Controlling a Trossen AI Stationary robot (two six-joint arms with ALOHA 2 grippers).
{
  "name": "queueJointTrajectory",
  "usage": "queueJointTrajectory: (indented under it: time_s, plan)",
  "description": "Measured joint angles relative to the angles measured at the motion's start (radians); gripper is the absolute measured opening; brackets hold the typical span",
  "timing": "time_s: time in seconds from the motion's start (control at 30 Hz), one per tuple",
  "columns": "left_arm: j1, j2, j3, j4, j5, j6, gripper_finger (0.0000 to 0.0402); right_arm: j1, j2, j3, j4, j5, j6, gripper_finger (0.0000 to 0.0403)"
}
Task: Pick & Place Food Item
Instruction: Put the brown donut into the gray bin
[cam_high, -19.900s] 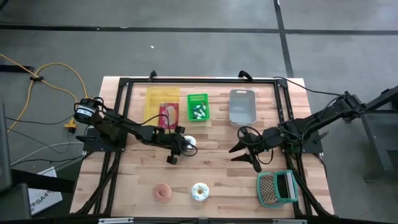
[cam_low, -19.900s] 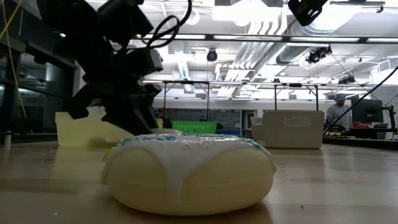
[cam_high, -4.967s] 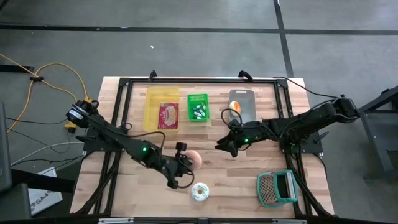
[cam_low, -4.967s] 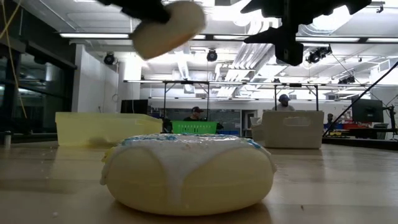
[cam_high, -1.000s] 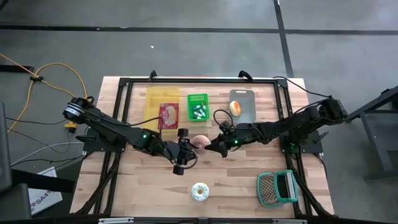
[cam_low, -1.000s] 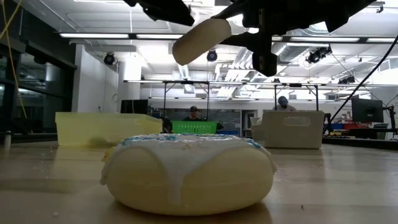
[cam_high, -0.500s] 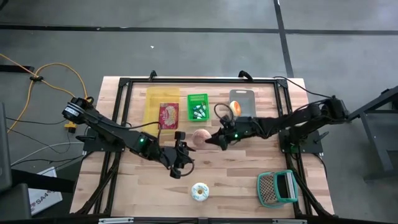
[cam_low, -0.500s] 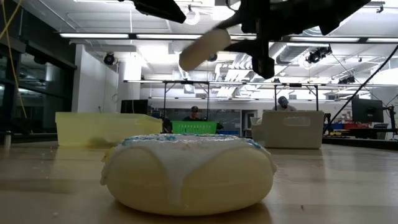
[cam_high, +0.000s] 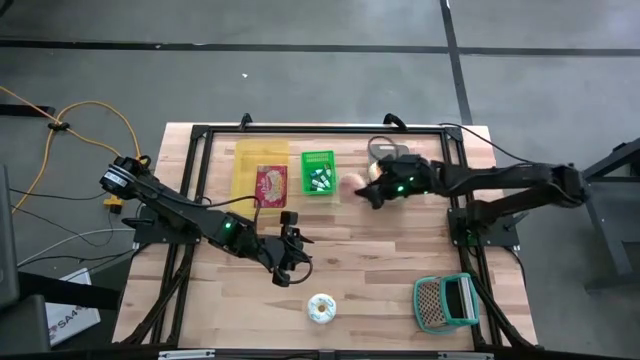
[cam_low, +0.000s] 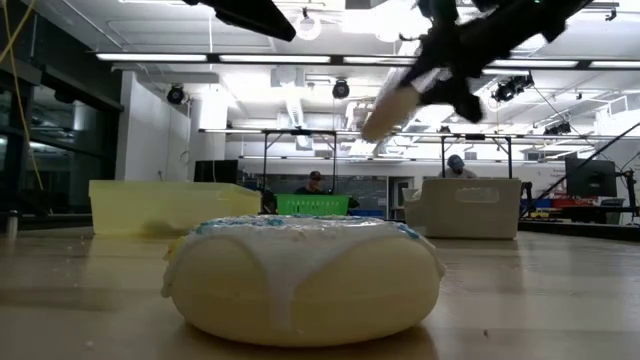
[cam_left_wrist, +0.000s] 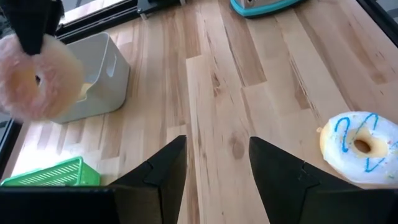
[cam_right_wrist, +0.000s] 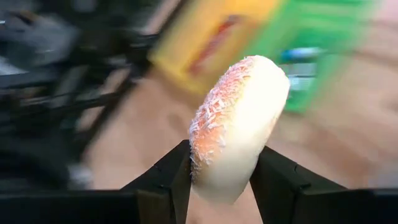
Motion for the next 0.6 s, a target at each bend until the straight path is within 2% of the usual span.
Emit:
queueJointTrajectory:
  time_s: [0.2,0.4,0.6]
  plan:
    - [0.001,0.000,0.000,-0.010,0.000,0.002,0.0166,-0.068,-0.130,0.000,-0.342,0.196,-0.024,0.0134]
    - [0.001,0.000,0.000,-0.009,0.000,0.007,0.0166,-0.092,-0.167,0.000,-0.452,0.294,-0.016,0.0134]
    - [0.001,0.000,0.000,-0.007,0.000,0.006,0.0166,-0.090,-0.088,-0.001,-0.527,0.400,-0.007,0.0134]
